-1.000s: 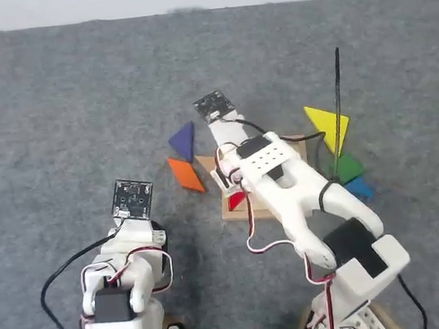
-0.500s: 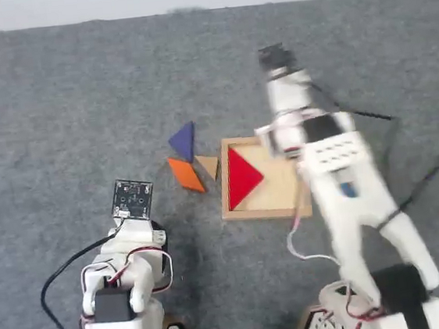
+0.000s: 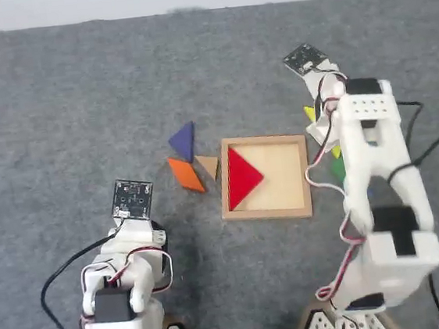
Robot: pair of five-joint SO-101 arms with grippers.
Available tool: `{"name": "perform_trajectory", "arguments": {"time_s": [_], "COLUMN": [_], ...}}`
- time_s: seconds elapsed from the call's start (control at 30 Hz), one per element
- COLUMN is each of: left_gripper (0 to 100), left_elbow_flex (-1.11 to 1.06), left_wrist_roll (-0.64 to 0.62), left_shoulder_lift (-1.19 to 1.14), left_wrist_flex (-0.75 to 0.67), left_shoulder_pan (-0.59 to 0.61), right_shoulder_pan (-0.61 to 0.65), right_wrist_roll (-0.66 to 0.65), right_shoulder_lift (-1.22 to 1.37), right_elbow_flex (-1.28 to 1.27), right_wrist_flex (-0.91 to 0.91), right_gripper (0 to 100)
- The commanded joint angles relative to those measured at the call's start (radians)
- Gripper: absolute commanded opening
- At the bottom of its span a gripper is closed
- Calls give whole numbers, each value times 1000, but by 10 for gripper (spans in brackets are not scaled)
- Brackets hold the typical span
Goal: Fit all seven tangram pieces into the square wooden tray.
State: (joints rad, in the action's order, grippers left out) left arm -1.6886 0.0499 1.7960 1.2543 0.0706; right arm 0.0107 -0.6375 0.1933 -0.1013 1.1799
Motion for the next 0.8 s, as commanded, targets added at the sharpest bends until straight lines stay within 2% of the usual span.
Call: {"name": "perform_trajectory", "arguments": {"time_s": [0.0, 0.37, 0.53, 0.77], "left_gripper": [47, 47, 47, 47], "left_elbow_flex": [5, 5, 5, 5], "left_wrist_roll": [8, 8, 8, 8], "left_shoulder_lift": [17, 17, 17, 17], "left_wrist_flex": [5, 5, 5, 5], "left_shoulder_pan": [5, 5, 5, 5], "right_shoulder_pan": [-7, -42, -74, -73], "right_wrist_roll": [-49, -87, -160, -164], "right_shoulder_lift": [77, 409, 479, 515], "right_elbow_flex": [135, 433, 456, 457], "right_wrist_flex": [2, 10, 10, -1], "right_gripper": [430, 429, 428, 428]}}
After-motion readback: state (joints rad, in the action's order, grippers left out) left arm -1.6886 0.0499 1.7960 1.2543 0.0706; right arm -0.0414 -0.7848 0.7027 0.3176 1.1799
